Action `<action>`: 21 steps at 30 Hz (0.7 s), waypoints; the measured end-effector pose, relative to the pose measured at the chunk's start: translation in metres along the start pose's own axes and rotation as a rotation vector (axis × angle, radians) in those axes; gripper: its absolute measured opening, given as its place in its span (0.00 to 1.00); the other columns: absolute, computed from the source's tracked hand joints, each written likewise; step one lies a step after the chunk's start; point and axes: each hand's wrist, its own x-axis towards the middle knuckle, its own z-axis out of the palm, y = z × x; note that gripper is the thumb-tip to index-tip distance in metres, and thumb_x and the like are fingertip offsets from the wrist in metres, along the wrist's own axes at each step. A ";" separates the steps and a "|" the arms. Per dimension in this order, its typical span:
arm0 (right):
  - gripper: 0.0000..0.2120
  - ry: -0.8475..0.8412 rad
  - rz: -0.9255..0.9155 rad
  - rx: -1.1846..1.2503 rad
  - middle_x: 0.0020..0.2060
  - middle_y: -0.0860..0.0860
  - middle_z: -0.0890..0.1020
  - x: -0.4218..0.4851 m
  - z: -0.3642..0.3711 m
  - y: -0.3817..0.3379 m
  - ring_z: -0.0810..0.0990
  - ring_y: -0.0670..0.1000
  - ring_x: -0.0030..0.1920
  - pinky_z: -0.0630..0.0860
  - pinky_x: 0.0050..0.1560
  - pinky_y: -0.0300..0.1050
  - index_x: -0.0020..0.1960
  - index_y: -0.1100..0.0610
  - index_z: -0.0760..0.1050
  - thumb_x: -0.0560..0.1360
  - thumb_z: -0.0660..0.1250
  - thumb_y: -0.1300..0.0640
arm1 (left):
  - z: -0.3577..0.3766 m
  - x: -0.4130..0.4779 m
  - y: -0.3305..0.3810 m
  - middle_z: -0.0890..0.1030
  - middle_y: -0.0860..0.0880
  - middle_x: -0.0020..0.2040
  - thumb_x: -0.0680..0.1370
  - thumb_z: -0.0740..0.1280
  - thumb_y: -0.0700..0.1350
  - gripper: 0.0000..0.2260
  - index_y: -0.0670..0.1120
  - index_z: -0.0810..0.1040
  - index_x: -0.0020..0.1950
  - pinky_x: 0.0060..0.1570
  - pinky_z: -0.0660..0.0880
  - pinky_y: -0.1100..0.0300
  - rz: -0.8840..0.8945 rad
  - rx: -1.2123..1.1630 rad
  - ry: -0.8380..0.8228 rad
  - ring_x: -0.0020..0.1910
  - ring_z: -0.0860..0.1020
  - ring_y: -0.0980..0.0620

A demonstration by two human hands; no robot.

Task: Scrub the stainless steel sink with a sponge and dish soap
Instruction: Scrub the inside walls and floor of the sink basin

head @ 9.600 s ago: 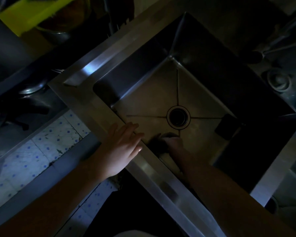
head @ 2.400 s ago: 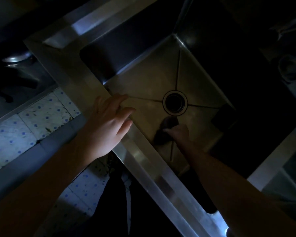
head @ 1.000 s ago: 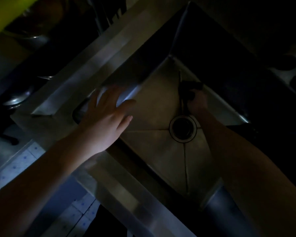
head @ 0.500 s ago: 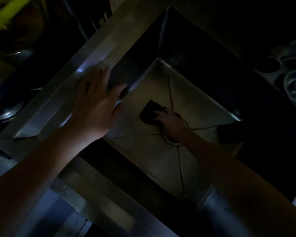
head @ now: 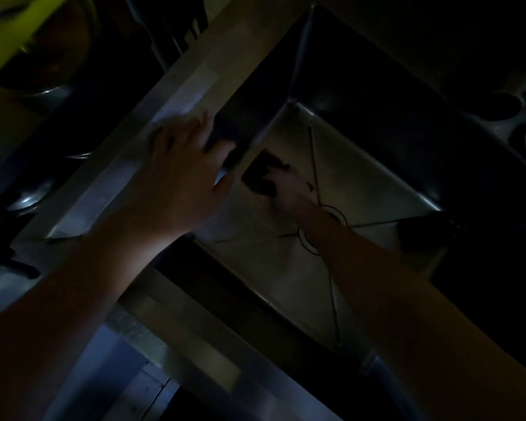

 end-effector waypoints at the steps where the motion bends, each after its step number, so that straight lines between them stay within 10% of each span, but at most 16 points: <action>1: 0.18 -0.029 -0.042 -0.017 0.69 0.54 0.71 -0.009 0.008 -0.010 0.67 0.56 0.69 0.68 0.65 0.48 0.68 0.48 0.71 0.79 0.57 0.57 | -0.001 0.000 0.000 0.63 0.37 0.73 0.76 0.57 0.55 0.21 0.47 0.71 0.65 0.66 0.61 0.37 0.001 -0.006 0.007 0.71 0.63 0.37; 8: 0.19 -0.287 -0.345 -0.194 0.73 0.50 0.66 -0.075 0.053 -0.003 0.58 0.51 0.75 0.55 0.72 0.49 0.70 0.50 0.68 0.80 0.57 0.59 | 0.000 0.001 -0.004 0.66 0.39 0.72 0.75 0.64 0.48 0.17 0.45 0.74 0.63 0.66 0.60 0.37 -0.002 -0.071 0.065 0.71 0.65 0.41; 14: 0.18 -0.432 -0.255 -0.136 0.69 0.54 0.72 -0.133 0.029 0.050 0.70 0.52 0.67 0.65 0.68 0.43 0.66 0.56 0.73 0.78 0.60 0.56 | -0.003 -0.005 0.003 0.60 0.42 0.75 0.78 0.60 0.50 0.18 0.46 0.70 0.66 0.68 0.58 0.36 -0.061 -0.084 0.022 0.74 0.58 0.42; 21: 0.21 -0.446 -0.197 -0.365 0.73 0.49 0.65 -0.191 0.008 0.086 0.60 0.50 0.74 0.61 0.72 0.45 0.72 0.54 0.64 0.80 0.53 0.61 | 0.004 -0.044 0.019 0.56 0.41 0.76 0.77 0.63 0.46 0.18 0.47 0.70 0.68 0.69 0.54 0.41 -0.040 -0.084 0.026 0.75 0.54 0.41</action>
